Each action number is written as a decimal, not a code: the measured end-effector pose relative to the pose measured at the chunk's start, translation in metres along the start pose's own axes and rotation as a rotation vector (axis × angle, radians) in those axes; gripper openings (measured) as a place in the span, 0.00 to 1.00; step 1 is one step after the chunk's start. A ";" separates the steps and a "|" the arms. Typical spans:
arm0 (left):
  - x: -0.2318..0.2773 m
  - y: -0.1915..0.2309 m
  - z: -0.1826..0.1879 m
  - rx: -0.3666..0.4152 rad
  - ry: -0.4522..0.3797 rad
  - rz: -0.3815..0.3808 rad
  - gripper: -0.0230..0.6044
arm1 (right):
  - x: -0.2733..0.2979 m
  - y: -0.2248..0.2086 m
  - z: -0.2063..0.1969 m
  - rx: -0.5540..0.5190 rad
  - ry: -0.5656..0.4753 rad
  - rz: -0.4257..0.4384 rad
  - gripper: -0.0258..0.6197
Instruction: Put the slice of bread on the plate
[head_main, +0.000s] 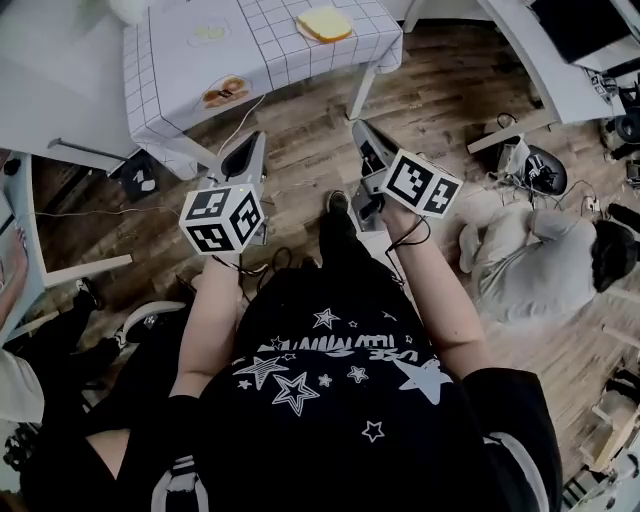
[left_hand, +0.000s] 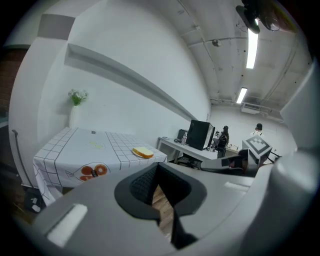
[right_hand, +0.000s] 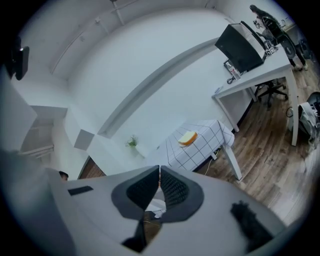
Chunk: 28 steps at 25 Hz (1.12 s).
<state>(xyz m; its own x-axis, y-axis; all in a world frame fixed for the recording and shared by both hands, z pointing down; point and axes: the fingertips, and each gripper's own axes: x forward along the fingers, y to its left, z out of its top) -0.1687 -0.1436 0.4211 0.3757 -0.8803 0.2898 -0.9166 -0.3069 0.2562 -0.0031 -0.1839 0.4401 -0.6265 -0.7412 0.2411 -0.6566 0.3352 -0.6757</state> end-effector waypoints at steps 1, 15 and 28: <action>-0.002 -0.010 -0.003 -0.004 -0.004 -0.018 0.05 | -0.011 0.004 -0.007 -0.003 0.001 -0.002 0.07; -0.037 -0.090 -0.027 0.038 0.001 -0.073 0.05 | -0.102 0.025 -0.005 -0.129 -0.019 0.016 0.06; -0.112 -0.152 -0.072 0.028 0.023 -0.002 0.05 | -0.187 0.047 -0.051 -0.230 0.073 0.127 0.06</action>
<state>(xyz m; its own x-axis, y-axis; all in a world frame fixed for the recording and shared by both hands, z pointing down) -0.0615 0.0278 0.4163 0.3805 -0.8711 0.3105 -0.9192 -0.3193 0.2306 0.0617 0.0001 0.3995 -0.7330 -0.6437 0.2198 -0.6438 0.5522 -0.5297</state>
